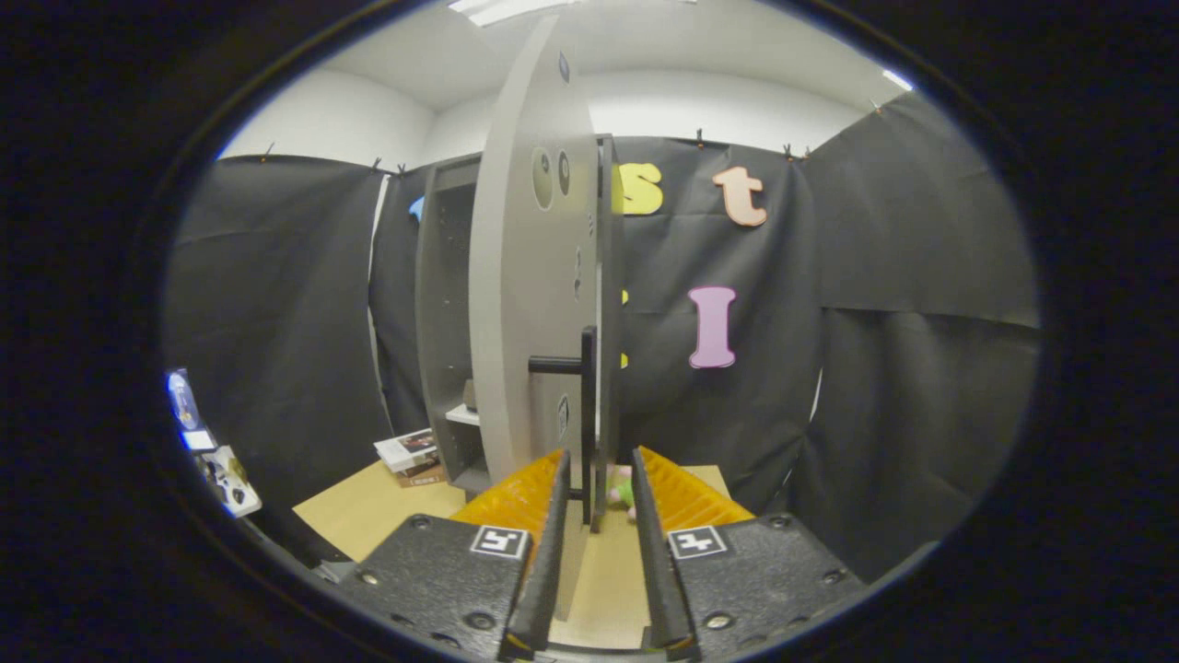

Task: Open the shoe cabinet door, grab the shoes and put them into the shoe cabinet, then close the shoe cabinet door.

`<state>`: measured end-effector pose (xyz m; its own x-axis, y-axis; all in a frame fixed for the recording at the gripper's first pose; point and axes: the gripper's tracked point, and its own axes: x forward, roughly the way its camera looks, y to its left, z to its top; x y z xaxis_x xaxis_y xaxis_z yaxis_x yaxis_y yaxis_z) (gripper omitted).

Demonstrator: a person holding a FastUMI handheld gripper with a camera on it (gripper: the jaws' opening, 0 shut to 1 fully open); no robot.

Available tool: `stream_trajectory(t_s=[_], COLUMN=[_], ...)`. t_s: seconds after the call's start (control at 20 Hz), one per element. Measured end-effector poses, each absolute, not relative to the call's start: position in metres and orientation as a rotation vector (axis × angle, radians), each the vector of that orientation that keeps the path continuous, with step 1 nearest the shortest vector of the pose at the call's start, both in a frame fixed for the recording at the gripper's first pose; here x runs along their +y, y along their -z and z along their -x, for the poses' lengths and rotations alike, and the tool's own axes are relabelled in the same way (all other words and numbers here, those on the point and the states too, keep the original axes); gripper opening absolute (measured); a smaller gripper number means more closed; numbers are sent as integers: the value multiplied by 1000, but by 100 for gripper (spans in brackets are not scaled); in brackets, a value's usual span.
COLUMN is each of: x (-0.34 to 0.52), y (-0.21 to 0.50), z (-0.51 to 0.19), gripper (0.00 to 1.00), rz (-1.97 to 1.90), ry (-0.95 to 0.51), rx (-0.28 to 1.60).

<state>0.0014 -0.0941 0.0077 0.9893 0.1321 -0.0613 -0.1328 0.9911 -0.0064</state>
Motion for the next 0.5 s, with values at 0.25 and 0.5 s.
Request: stream_trajectory(t_s=[0.25,0.5], x=[-80,-47], y=[-16,-17], z=[50,81], gripper=[74,100], rz=[48,45], ry=[-70,-31], rx=[35,18])
